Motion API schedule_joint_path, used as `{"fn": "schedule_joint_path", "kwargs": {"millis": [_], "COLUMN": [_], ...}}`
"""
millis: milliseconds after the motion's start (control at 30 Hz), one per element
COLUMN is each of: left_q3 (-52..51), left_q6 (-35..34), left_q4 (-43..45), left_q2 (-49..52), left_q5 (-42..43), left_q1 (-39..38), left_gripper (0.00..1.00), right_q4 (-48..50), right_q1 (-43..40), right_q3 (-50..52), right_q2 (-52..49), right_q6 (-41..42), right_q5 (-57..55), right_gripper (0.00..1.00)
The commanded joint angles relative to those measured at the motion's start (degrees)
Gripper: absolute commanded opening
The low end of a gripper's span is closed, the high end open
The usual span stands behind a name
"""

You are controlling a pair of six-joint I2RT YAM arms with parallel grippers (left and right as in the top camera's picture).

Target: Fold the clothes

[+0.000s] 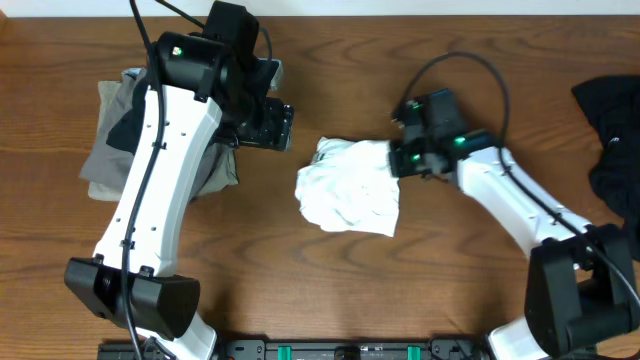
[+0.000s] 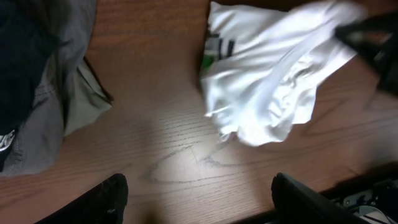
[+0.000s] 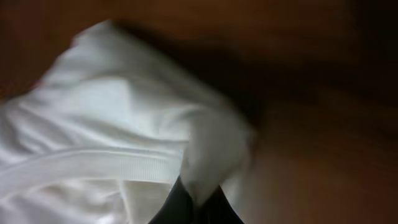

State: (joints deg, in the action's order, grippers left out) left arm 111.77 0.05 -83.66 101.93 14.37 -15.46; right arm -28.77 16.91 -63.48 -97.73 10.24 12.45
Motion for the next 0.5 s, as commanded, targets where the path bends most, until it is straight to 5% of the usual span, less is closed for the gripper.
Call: {"fn": "schedule_joint_path", "kwargs": {"millis": [0, 400, 467], "left_q3": [0.33, 0.22, 0.22], "left_q6": [0.57, 0.55, 0.57], "left_q4": [-0.17, -0.68, -0.98], "left_q2": [-1.33, -1.33, -1.31], "left_q5": [-0.74, -0.72, -0.72], "left_q1": [0.09, 0.02, 0.02], "left_gripper": [0.76, 0.82, 0.84], "right_q4": [0.96, 6.54, 6.27], "right_q1": [-3.28, -4.66, -5.42], "right_q3": [-0.48, -0.48, -0.48], "right_q2": [-0.52, -12.0, -12.2], "right_q6": [-0.46, -0.66, -0.66], "right_q5": [-5.88, -7.15, -7.13], "right_gripper": [0.01, 0.01, 0.16]}}
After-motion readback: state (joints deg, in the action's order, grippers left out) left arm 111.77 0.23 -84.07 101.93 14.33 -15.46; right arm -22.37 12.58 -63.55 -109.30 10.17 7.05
